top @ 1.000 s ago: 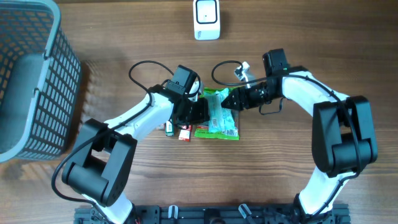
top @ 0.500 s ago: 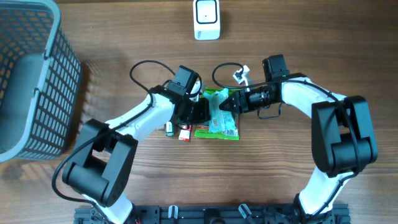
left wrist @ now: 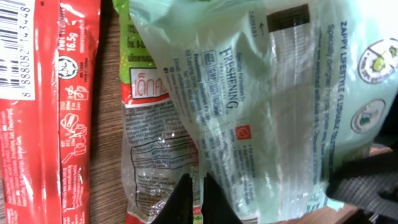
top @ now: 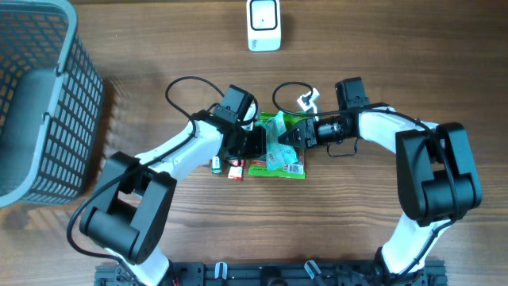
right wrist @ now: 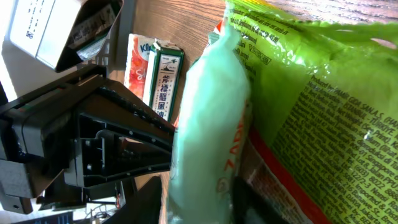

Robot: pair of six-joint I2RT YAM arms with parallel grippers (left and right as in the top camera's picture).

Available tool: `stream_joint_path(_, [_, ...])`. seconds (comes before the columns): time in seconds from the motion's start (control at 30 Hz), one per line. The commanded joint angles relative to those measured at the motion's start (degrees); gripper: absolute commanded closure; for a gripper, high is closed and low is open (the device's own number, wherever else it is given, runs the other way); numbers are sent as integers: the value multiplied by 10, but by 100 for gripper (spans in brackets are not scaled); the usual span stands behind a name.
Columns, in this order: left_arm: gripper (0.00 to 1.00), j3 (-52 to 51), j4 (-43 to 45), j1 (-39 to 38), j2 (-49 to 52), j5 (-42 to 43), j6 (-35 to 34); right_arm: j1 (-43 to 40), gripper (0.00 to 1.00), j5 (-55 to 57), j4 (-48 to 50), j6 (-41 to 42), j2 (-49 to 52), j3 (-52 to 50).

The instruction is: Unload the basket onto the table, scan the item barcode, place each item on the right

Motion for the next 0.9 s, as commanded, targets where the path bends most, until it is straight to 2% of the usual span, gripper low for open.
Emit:
stream_joint_path(0.0, [96,-6,4,-4,8,-10,13,3,60,-19,2,0,6,-6])
stream_joint_path(0.3, [96,-6,6,-4,8,-10,13,39,62,56,5,12,6,-6])
stream_joint_path(0.37, [96,-6,6,-4,8,-10,13,40,69,57,9,16,6,-6])
stream_joint_path(0.53, [96,-6,6,-3,3,-10,24,39,75,52,13,15,3,-5])
stream_joint_path(0.7, [92,-4,6,10,-79,-11,43,32,75,52,12,14,-54,-4])
stream_joint_path(0.77, [91,-4,5,29,-132,-10,43,32,82,53,7,15,-92,-4])
stream_joint_path(0.87, [89,-4,-1,76,-216,-13,43,32,86,71,-15,16,-156,-4])
